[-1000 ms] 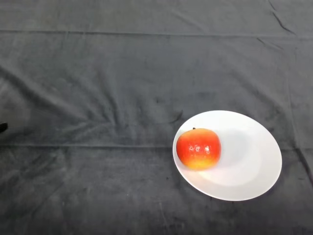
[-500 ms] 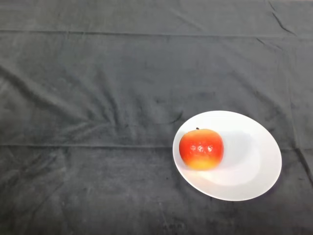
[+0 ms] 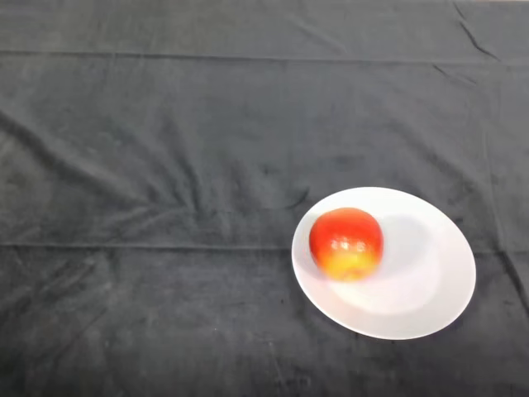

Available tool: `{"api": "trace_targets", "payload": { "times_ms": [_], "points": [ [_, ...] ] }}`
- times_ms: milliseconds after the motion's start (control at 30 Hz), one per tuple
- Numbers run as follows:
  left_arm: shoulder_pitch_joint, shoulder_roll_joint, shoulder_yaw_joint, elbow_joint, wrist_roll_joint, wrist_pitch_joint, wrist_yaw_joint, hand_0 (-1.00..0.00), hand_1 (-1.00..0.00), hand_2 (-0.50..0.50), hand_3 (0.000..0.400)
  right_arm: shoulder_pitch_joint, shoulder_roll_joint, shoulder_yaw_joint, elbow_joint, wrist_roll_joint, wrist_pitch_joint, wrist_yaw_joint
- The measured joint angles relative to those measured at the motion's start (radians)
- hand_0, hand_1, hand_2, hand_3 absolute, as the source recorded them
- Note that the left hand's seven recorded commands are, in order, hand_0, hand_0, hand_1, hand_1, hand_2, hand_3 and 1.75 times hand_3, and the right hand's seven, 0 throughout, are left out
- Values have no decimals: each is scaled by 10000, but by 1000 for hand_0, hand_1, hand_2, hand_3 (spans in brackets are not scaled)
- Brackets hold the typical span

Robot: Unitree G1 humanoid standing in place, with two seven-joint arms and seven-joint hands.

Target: Move the apple to the plate

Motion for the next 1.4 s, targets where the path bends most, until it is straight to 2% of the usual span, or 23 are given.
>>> {"api": "trace_targets", "payload": {
  "times_ms": [933,1400],
  "points": [
    [-1,-8,584,-7,14,185,-687,0,0,0,0,0,0,1,0,0,1,0],
    [-1,-9,807,-8,36,263,-732,0,0,0,0,0,0,0,0,0,1,0]
  ]
}}
